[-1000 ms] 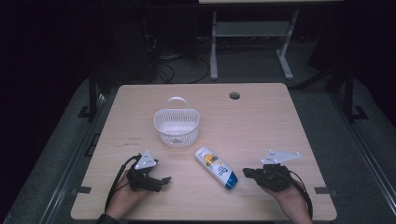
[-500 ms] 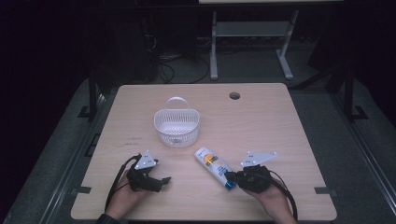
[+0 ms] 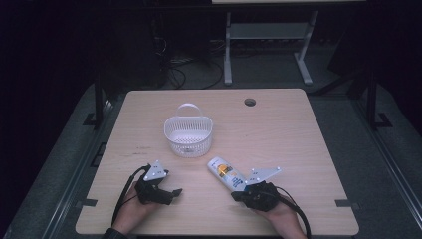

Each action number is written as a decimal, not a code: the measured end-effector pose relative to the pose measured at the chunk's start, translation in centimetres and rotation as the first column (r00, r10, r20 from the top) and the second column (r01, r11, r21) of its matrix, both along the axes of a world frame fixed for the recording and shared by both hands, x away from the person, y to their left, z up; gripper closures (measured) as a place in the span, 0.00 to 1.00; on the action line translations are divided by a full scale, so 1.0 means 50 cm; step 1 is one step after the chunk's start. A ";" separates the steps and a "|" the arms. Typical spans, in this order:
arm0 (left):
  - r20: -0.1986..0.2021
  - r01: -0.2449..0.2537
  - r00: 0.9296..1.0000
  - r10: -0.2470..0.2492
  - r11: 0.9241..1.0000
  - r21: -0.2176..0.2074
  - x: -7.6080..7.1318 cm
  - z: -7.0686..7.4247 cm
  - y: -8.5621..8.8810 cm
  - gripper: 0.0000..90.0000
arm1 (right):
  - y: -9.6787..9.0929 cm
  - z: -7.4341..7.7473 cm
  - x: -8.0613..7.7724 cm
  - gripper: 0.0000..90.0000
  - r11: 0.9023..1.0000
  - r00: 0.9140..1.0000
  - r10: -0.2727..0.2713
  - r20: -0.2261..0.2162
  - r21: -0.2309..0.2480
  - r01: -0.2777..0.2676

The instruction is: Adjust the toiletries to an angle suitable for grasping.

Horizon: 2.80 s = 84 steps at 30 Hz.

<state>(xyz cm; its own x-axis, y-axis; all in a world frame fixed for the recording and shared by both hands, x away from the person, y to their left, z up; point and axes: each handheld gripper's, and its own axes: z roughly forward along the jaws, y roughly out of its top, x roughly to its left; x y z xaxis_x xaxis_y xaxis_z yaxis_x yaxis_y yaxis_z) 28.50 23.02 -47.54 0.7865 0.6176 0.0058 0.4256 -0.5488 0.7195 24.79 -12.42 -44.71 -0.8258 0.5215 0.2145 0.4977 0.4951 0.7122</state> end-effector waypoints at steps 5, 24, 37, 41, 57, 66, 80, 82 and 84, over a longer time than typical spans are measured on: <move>0.000 0.001 1.000 -0.001 1.000 0.000 0.000 0.000 0.000 0.14 | 0.004 -0.007 -0.001 0.99 1.000 1.000 0.006 -0.002 -0.025 -0.006; 0.000 -0.003 1.000 0.003 1.000 -0.002 -0.002 0.000 0.000 0.14 | -0.025 -0.016 0.015 0.99 0.996 0.998 -0.055 0.001 -0.070 0.055; 0.000 -0.003 1.000 0.003 1.000 -0.002 -0.003 0.000 0.000 0.14 | -0.053 -0.013 0.027 0.99 0.990 0.994 -0.108 0.015 -0.088 0.108; 0.000 -0.003 1.000 0.003 1.000 -0.002 -0.003 0.000 0.000 0.14 | -0.067 -0.013 0.034 0.99 0.988 0.992 -0.127 0.022 -0.088 0.129; -0.001 -0.004 1.000 0.004 1.000 -0.008 -0.004 -0.001 -0.001 0.14 | -0.123 -0.012 0.065 1.00 0.970 0.973 -0.229 0.028 -0.082 0.231; 0.002 -0.002 1.000 0.002 1.000 -0.006 -0.003 0.000 -0.001 0.14 | -0.158 -0.017 0.087 1.00 0.956 0.959 -0.280 0.034 -0.082 0.282; 0.002 -0.003 1.000 0.003 1.000 -0.008 -0.003 -0.001 -0.001 0.14 | -0.150 0.014 0.074 0.99 0.964 0.963 -0.267 0.027 0.001 0.267; 0.001 -0.004 1.000 0.004 1.000 -0.009 -0.003 -0.001 -0.001 0.14 | -0.144 0.022 0.073 0.99 0.965 0.964 -0.262 0.039 0.011 0.262; 0.001 -0.004 1.000 0.004 1.000 -0.009 -0.003 -0.001 -0.001 0.14 | -0.138 0.033 0.070 0.99 0.966 0.965 -0.259 0.049 0.018 0.259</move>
<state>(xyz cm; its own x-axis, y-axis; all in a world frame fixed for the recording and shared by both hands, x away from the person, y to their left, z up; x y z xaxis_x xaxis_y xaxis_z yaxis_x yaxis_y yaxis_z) 28.33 22.95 -47.58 0.7842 0.6205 0.0013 0.4269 -0.5411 0.7246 28.32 -19.34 -43.08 -0.6727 0.7169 0.1832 0.5712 0.3459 0.7444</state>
